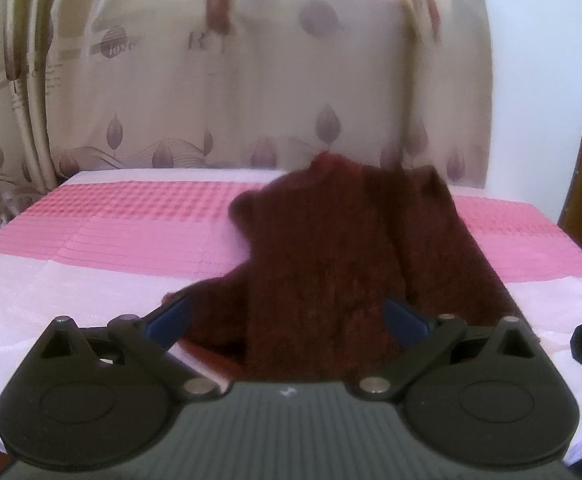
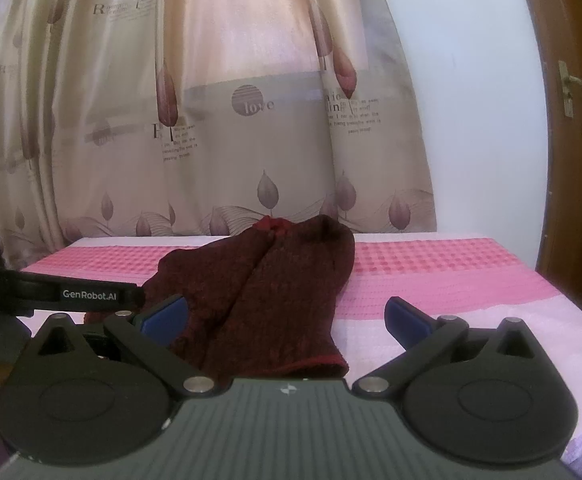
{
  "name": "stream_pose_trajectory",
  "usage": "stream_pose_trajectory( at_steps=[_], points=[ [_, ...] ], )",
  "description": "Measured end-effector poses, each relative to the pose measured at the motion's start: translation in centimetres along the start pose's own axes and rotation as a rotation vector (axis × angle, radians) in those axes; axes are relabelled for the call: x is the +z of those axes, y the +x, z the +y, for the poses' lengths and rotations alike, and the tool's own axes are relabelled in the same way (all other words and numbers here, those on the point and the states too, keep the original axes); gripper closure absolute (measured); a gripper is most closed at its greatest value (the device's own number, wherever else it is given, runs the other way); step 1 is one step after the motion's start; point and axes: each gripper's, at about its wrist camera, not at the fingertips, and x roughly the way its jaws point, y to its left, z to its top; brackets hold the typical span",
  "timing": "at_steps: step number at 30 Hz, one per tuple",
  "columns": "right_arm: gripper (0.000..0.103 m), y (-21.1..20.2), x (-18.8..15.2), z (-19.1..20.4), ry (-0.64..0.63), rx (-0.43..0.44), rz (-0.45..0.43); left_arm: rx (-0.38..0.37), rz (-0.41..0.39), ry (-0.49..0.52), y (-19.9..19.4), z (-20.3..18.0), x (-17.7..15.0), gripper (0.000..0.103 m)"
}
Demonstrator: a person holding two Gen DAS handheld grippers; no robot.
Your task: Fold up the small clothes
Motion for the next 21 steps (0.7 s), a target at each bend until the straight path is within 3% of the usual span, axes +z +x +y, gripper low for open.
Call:
stream_pose_trajectory(
  at_steps=[21],
  points=[
    [0.0, 0.11, -0.23, 0.11, -0.004, 0.015, 0.012, 0.003, -0.007, 0.036, 0.0, -0.67, -0.23, 0.0]
  ],
)
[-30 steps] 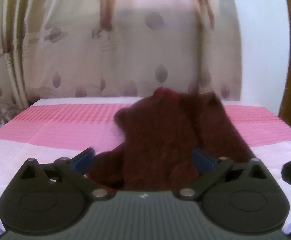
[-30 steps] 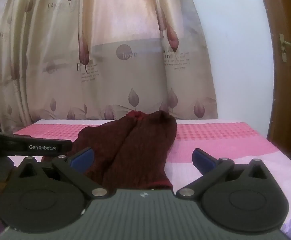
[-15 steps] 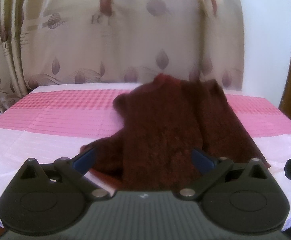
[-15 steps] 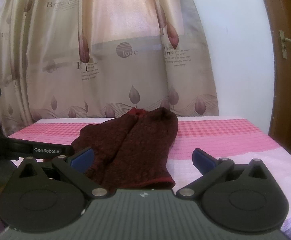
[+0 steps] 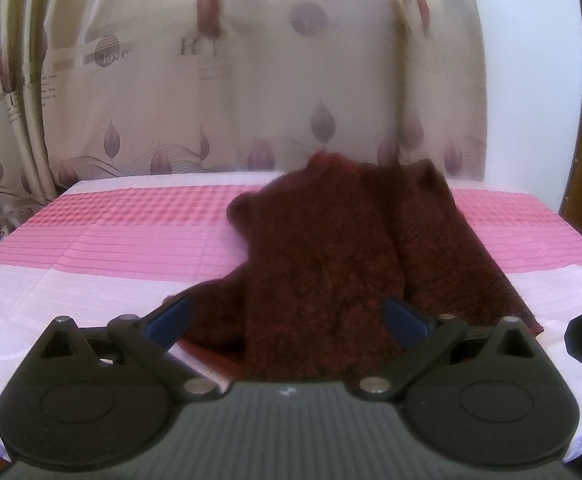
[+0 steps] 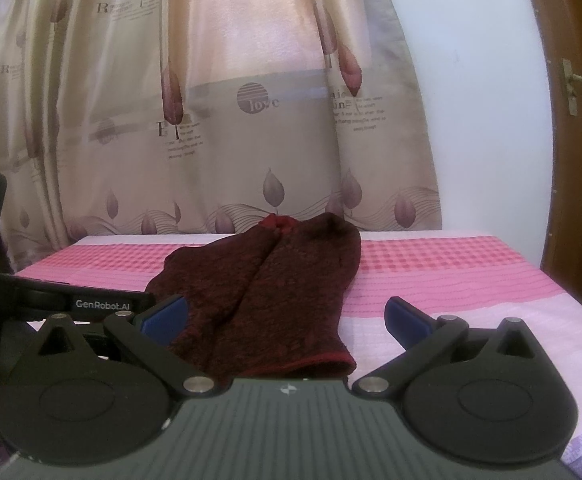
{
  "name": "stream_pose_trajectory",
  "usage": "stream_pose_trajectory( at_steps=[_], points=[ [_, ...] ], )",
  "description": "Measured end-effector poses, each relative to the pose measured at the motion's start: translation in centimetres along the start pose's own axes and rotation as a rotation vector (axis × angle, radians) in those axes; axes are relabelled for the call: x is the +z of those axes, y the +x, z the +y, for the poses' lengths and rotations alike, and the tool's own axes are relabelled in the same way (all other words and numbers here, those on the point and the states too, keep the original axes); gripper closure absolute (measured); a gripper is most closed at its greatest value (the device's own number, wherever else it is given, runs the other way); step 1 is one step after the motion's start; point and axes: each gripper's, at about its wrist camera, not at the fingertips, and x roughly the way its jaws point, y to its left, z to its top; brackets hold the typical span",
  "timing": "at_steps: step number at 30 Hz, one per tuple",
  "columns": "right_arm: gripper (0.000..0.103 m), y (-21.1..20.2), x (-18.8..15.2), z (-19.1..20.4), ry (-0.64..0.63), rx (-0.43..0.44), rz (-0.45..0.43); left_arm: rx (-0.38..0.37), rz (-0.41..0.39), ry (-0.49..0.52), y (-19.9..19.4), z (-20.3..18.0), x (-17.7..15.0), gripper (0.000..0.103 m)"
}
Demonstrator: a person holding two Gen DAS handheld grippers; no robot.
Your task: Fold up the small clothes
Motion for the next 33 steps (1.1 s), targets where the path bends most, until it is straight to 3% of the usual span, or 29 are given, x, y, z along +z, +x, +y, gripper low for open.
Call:
stream_pose_trajectory(
  at_steps=[16, 22, 30, 33],
  points=[
    [0.0, 0.1, -0.1, 0.0, 0.006, 0.006, 0.012, -0.005, 0.02, 0.015, 0.4, -0.3, -0.5, 0.0],
    [0.0, 0.3, -0.4, -0.4, 0.017, 0.0, 0.026, -0.096, 0.017, 0.044, -0.2, -0.1, -1.5, 0.0],
    [0.0, 0.1, -1.0, -1.4, 0.033, -0.018, 0.031, -0.167, 0.001, 0.181, -2.9, -1.0, -4.4, 0.0],
    [0.0, 0.1, -1.2, -1.9, 0.046, -0.028, 0.032, -0.182, 0.044, 0.276, -3.2, -2.1, -5.9, 0.0]
  ],
)
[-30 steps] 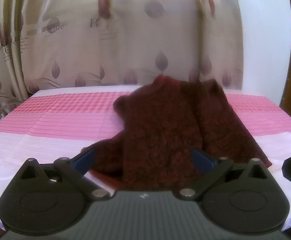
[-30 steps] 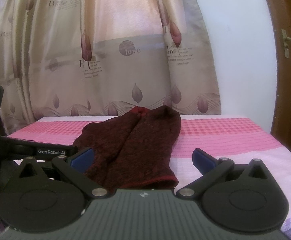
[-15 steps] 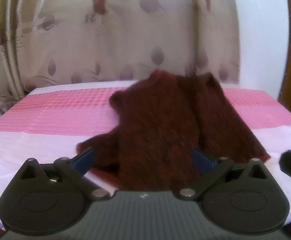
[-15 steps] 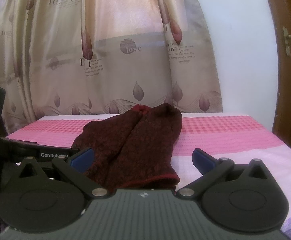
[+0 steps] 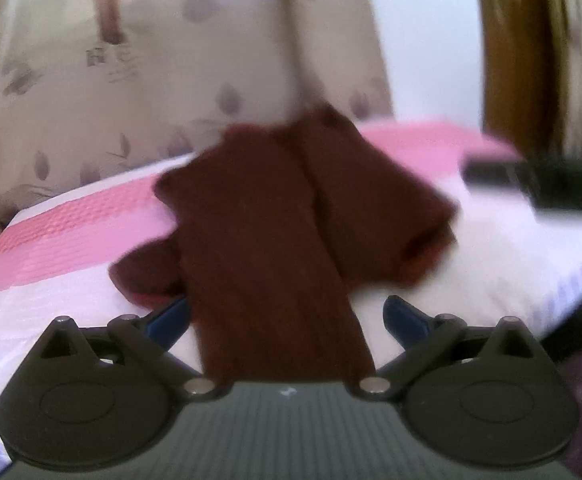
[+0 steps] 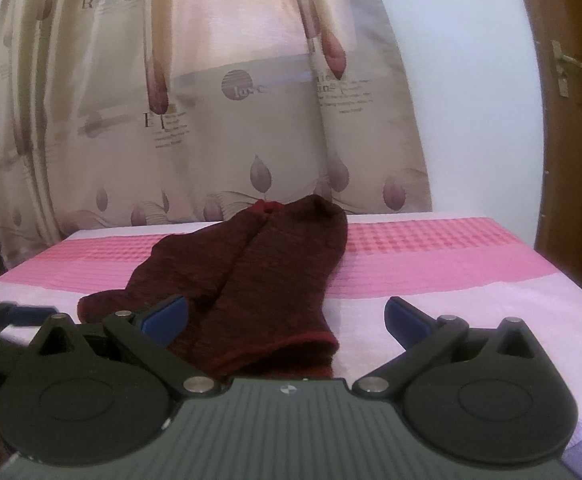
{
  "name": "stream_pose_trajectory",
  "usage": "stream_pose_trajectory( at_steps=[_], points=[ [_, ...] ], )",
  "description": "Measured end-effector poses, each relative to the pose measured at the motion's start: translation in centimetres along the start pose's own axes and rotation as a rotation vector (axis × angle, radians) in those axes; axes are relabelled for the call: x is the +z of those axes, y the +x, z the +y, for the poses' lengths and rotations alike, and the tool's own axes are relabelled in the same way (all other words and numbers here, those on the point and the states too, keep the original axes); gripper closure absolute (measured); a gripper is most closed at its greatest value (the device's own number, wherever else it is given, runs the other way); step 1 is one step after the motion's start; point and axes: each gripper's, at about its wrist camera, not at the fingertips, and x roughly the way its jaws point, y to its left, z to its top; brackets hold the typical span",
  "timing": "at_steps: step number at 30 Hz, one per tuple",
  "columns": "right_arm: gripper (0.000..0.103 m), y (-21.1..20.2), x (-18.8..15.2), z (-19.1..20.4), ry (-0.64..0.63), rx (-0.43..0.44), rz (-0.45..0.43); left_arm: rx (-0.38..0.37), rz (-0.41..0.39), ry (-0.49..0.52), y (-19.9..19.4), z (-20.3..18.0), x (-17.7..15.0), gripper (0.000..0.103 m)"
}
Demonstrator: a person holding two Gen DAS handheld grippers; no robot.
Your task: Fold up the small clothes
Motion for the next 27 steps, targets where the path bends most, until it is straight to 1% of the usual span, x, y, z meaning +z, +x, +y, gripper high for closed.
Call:
stream_pose_trajectory(
  at_steps=[3, 5, 7, 8, 9, 10, 11, 12, 13, 14, 15, 18, 20, 24, 27],
  points=[
    [0.0, 0.1, -0.3, -0.5, 0.017, -0.007, 0.009, 0.029, 0.014, 0.075, 0.3, -1.4, -1.1, 0.001],
    [0.0, 0.2, -0.4, -0.7, 0.026, -0.01, 0.016, 0.034, 0.037, 0.121, 0.8, -2.2, -1.8, 0.001],
    [0.0, 0.1, -0.5, -0.9, 0.031, -0.011, 0.018, 0.037, 0.034, 0.156, 0.9, -2.7, -2.4, 0.001],
    [0.0, 0.1, -0.5, -1.0, 0.032, -0.014, 0.015, 0.034, 0.032, 0.172, 0.9, -3.0, -2.6, 0.003],
    [0.0, 0.1, -0.5, -1.1, 0.033, -0.017, 0.013, 0.032, 0.032, 0.187, 1.0, -3.2, -2.7, 0.009],
    [0.0, 0.0, -0.6, -1.1, 0.034, -0.019, 0.013, 0.034, 0.043, 0.197, 1.2, -3.3, -2.8, 0.038],
    [0.0, 0.1, -0.6, -1.3, 0.037, -0.02, 0.014, 0.035, 0.069, 0.204, 1.6, -3.5, -2.9, 0.056],
    [0.0, 0.2, -0.7, -1.4, 0.043, -0.023, 0.017, 0.02, 0.088, 0.191, 1.9, -3.4, -2.9, 0.07],
    [0.0, 0.3, -0.8, -1.5, 0.046, -0.023, 0.02, 0.021, 0.081, 0.176, 1.8, -3.3, -2.9, 0.073],
    [0.0, 0.4, -0.8, -1.6, 0.051, -0.023, 0.025, 0.024, 0.079, 0.174, 1.8, -3.3, -2.8, 0.086],
    [0.0, 0.4, -0.9, -1.7, 0.054, -0.022, 0.026, 0.032, 0.076, 0.174, 1.8, -3.2, -2.8, 0.09],
    [0.0, 0.3, -0.9, -1.8, 0.051, -0.026, 0.023, 0.059, 0.052, 0.118, 0.7, -1.8, -1.9, 0.092],
    [0.0, 0.4, -0.9, -1.9, 0.048, -0.03, 0.022, 0.09, 0.003, 0.078, -0.6, -0.2, -0.2, 0.092],
    [0.0, 1.1, -1.0, -2.4, 0.06, -0.048, 0.045, 0.185, -0.114, -0.017, -3.4, 4.9, 4.9, 0.092],
    [0.0, 2.0, -0.9, -3.0, 0.076, -0.061, 0.063, 0.298, -0.207, -0.092, -5.0, 9.9, 9.6, 0.092]
  ],
)
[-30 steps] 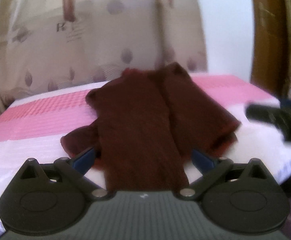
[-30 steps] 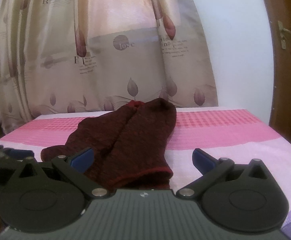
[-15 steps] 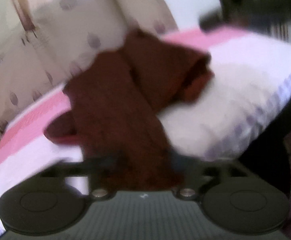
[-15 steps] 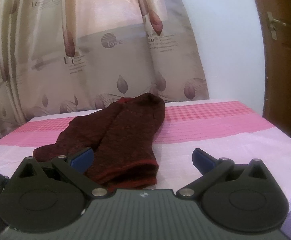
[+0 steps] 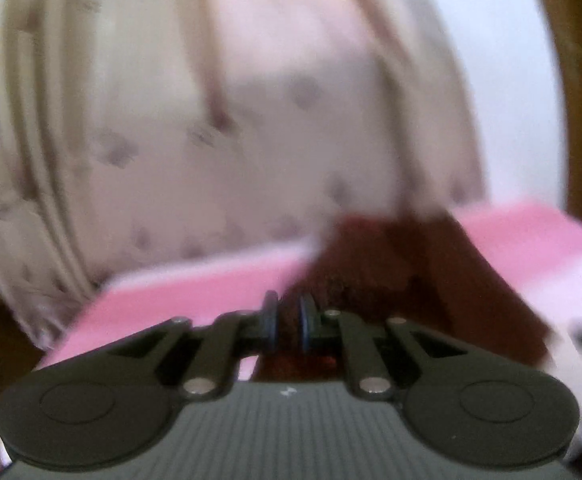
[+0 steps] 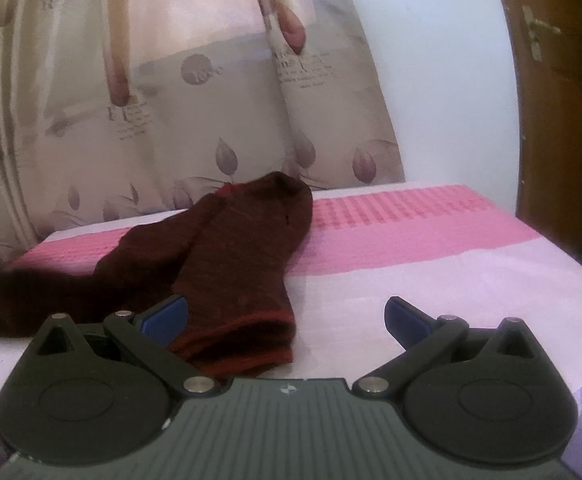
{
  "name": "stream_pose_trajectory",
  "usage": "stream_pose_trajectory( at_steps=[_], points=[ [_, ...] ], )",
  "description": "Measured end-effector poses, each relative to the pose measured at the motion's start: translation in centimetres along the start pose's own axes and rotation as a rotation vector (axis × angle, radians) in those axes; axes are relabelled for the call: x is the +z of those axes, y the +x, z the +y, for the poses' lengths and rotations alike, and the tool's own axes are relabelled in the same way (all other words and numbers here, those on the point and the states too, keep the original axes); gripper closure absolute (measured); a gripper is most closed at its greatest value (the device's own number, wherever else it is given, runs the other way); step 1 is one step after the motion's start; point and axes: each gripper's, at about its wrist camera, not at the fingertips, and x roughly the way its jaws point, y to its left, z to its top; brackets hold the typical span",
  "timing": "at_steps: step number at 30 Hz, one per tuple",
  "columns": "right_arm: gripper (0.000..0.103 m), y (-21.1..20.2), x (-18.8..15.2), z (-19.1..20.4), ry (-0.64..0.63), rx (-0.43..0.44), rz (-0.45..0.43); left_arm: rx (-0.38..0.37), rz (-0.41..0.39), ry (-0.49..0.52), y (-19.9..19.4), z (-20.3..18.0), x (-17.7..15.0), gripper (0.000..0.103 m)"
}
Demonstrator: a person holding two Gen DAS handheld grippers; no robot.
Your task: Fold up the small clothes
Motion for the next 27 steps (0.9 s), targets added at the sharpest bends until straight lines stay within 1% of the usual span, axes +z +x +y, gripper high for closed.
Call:
stream_pose_trajectory(
  at_steps=[4, 5, 6, 7, 10, 12, 13, 15, 16, 17, 19, 20, 21, 22, 23, 24, 25, 26, 27],
  points=[
    [0.0, 0.8, 0.5, -0.3, -0.003, -0.017, 0.004, 0.151, -0.057, -0.077, 3.3, 6.0, 6.1, 0.092],
    [0.0, 1.0, 0.7, -0.4, -0.005, -0.022, 0.005, 0.197, -0.072, -0.084, 4.4, 7.2, 7.3, 0.094],
    [0.0, 1.3, 0.9, -0.4, -0.007, -0.026, 0.007, 0.256, -0.087, -0.081, 6.0, 8.6, 8.8, 0.094],
    [0.0, 1.6, 1.1, -0.5, -0.011, -0.031, 0.009, 0.297, -0.092, -0.079, 7.3, 9.7, 9.8, 0.094],
    [0.0, 2.8, 1.9, -1.0, -0.017, -0.049, 0.02, 0.391, -0.068, -0.112, 12.6, 13.4, 12.7, 0.094],
    [0.0, 3.5, 2.2, -1.2, -0.018, -0.062, 0.029, 0.464, -0.053, -0.121, 16.1, 15.5, 13.8, 0.094],
    [0.0, 4.0, 2.4, -1.3, -0.02, -0.072, 0.032, 0.482, -0.042, -0.126, 17.9, 16.6, 14.0, 0.094],
    [0.0, 4.9, 2.6, -1.4, -0.022, -0.089, 0.043, 0.442, -0.007, -0.187, 19.7, 18.6, 14.1, 0.094],
    [0.0, 5.3, 2.7, -1.5, -0.02, -0.094, 0.049, 0.4, 0.018, -0.206, 20.0, 19.2, 13.6, 0.094],
    [0.0, 5.6, 2.7, -1.6, -0.016, -0.098, 0.056, 0.327, 0.029, -0.213, 20.1, 19.2, 12.9, 0.094],
    [0.0, 5.9, 2.9, -1.6, -0.014, -0.095, 0.056, 0.168, -0.004, -0.187, 18.7, 18.5, 10.6, 0.093],
    [0.0, 5.9, 2.9, -1.5, -0.019, -0.093, 0.05, 0.088, -0.004, -0.148, 18.1, 17.8, 9.1, 0.088],
    [0.0, 6.0, 2.8, -1.4, -0.026, -0.093, 0.046, 0.031, 0.013, -0.114, 17.9, 17.1, 7.9, 0.083],
    [0.0, 6.1, 2.7, -1.3, -0.031, -0.09, 0.047, -0.022, 0.037, -0.078, 17.6, 16.5, 6.4, 0.062],
    [0.0, 6.4, 2.6, -1.2, -0.037, -0.084, 0.055, -0.053, 0.06, -0.044, 17.4, 15.9, 5.0, 0.03],
    [0.0, 6.6, 2.6, -1.2, -0.041, -0.078, 0.068, -0.091, 0.085, -0.002, 17.3, 15.5, 3.5, 0.016],
    [0.0, 6.9, 2.6, -1.0, -0.046, -0.073, 0.081, -0.153, 0.109, 0.039, 17.4, 15.1, 1.8, 0.007],
    [0.0, 7.0, 2.5, -0.8, -0.054, -0.068, 0.088, -0.209, 0.139, 0.078, 17.4, 14.7, 0.4, 0.007],
    [0.0, 6.9, 2.5, -0.5, -0.063, -0.063, 0.089, -0.228, 0.184, 0.103, 17.7, 14.4, -1.1, 0.007]
  ],
)
